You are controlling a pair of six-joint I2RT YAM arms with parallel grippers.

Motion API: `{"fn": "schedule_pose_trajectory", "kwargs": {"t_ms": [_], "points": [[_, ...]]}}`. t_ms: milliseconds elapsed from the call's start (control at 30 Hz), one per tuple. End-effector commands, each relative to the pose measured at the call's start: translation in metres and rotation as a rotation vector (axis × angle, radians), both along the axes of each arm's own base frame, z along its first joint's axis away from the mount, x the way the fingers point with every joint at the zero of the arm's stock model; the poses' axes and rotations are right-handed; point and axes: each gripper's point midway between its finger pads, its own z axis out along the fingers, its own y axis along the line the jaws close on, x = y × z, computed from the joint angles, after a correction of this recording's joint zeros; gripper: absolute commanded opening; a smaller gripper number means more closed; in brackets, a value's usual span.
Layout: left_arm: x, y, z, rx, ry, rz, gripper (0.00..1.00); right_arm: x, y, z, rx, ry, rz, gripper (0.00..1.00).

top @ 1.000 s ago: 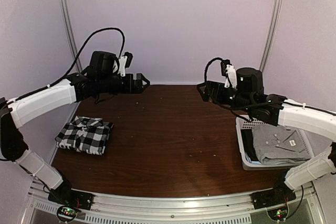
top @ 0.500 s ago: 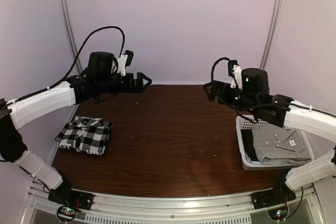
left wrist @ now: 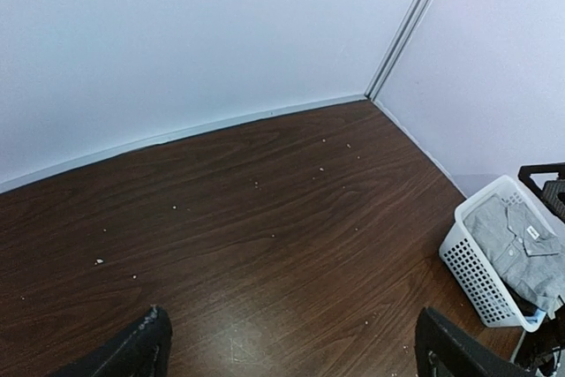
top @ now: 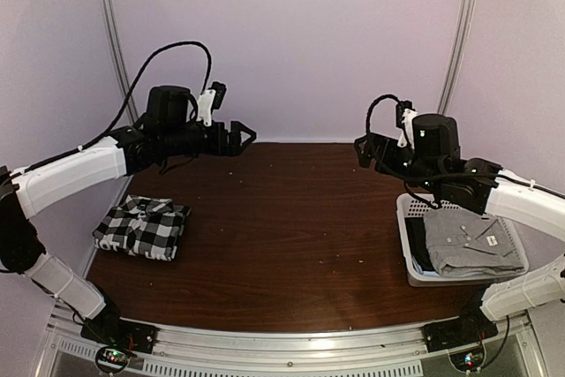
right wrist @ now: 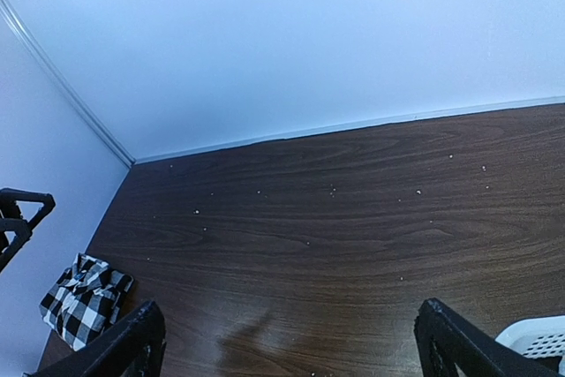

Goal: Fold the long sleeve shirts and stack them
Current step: Reset both arms

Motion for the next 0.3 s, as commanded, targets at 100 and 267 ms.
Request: {"fn": "schedule_pose_trajectory", "kwargs": {"t_ms": [100, 267], "points": [[-0.0096, 0.0139, 0.0438, -0.057, -0.139, 0.031, 0.98, -0.0042, -0.0121, 0.0058, -0.002, 0.008, -0.036, 1.0], [-0.0137, 0.0155, 0.0382, -0.04, -0.127, 0.019, 0.98, -0.0048, -0.0147, 0.0028, -0.021, 0.009, -0.043, 1.0]]}}
